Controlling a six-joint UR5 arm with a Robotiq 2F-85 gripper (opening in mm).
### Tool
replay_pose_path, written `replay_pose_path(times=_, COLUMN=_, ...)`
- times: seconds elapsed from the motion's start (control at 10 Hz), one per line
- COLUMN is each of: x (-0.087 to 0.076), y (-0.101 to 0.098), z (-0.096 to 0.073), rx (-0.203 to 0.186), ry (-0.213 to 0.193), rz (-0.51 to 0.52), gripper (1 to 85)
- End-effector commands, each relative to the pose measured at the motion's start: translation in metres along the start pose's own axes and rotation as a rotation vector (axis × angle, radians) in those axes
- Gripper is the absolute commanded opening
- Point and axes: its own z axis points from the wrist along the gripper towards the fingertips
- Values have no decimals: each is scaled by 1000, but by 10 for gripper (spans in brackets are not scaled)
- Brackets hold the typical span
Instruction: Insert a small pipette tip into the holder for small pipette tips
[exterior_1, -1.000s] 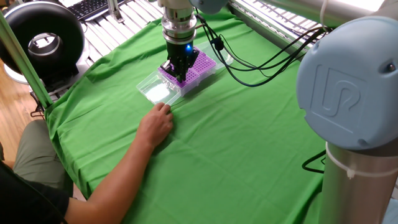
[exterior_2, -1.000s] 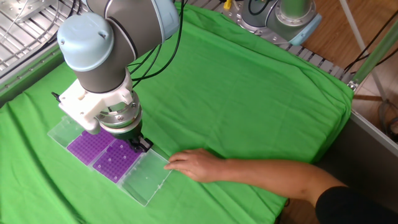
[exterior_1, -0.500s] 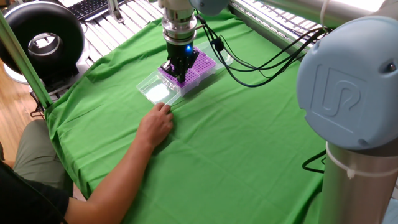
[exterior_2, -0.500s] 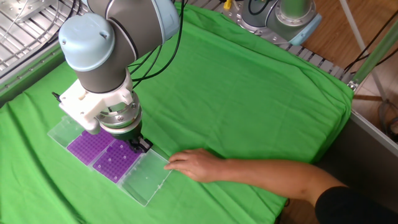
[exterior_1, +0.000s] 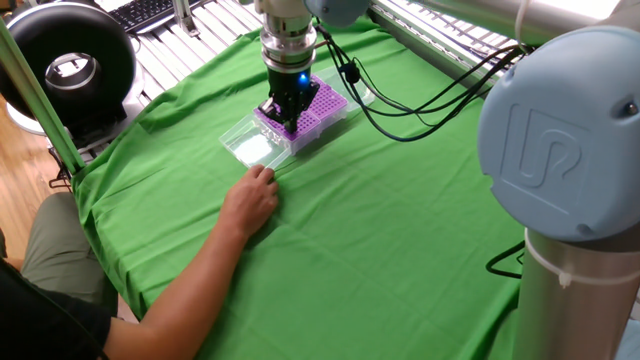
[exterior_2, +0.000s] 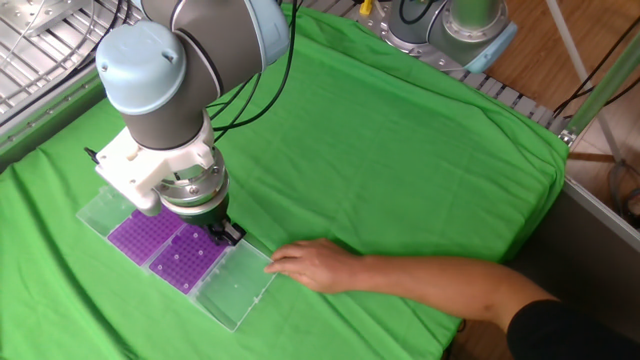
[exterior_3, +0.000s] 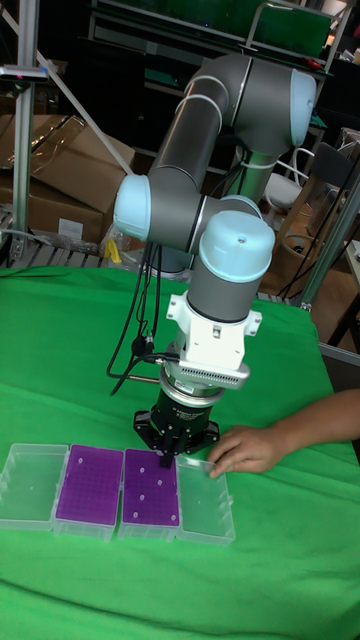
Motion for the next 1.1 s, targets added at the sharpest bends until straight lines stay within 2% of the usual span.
replay_pose_path(times=0.0, x=2, y=-1, z=-6, rx=-7, ry=16, rz=14, gripper=63)
replay_pose_path(times=0.3, x=4, y=-1, z=-8, rx=11, ry=26, rz=36, gripper=10)
replay_pose_path(times=0.7, x=7, y=1, z=-13, rx=14, ry=44, rz=42, gripper=10)
replay_pose_path(times=0.9, x=7, y=6, z=-13, rx=-3, ry=45, rz=25, gripper=123)
replay_pose_path(times=1.0, x=7, y=5, z=-13, rx=-3, ry=43, rz=19, gripper=150)
